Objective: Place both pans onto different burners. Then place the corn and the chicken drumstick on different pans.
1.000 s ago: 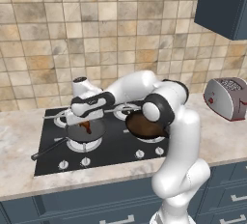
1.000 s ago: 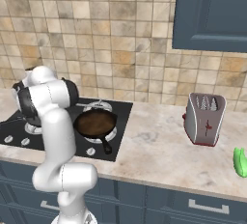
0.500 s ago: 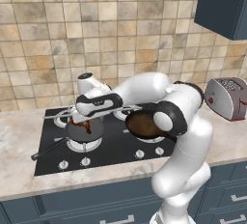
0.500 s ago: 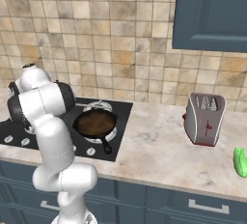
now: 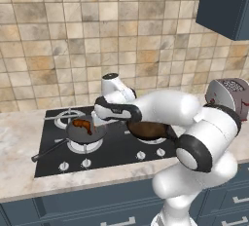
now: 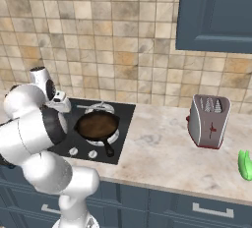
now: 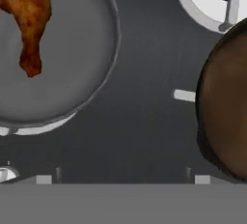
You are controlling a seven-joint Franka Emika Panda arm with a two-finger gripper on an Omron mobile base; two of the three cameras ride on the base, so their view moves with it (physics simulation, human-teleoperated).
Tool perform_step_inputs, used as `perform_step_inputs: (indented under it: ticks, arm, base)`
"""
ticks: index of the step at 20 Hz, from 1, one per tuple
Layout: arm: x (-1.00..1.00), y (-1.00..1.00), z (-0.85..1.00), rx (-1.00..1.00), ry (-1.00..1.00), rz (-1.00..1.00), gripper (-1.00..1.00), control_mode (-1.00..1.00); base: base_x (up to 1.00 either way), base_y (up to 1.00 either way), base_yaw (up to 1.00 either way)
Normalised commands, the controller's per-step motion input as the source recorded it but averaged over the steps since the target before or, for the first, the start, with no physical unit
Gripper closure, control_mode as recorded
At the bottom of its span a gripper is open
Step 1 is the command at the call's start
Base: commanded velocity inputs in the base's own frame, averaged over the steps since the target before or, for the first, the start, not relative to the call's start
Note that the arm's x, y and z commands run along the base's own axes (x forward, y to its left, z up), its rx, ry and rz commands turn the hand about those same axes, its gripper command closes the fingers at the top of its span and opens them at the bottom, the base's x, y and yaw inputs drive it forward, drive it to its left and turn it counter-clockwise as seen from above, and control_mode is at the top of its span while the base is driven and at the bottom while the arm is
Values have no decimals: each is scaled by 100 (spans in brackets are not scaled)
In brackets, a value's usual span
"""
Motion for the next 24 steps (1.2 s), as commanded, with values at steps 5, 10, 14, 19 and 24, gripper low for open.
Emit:
perform_step_inputs:
  ticks: [5, 10, 14, 19, 24]
  arm:
    - [-61, -80, 29, 7, 0, 0, -100, -100]
    - [-55, -74, 31, 2, 0, 0, -100, -100]
    - [-46, -75, 21, 0, 0, 0, -100, -100]
    - [-32, -67, 23, 0, 0, -1, -100, -100]
    - [-29, -75, 25, 0, 0, -2, -100, -100]
  base:
    - [0, 0, 0]
    - [0, 0, 0]
    - [0, 0, 0]
    - [0, 0, 0]
    - [0, 0, 0]
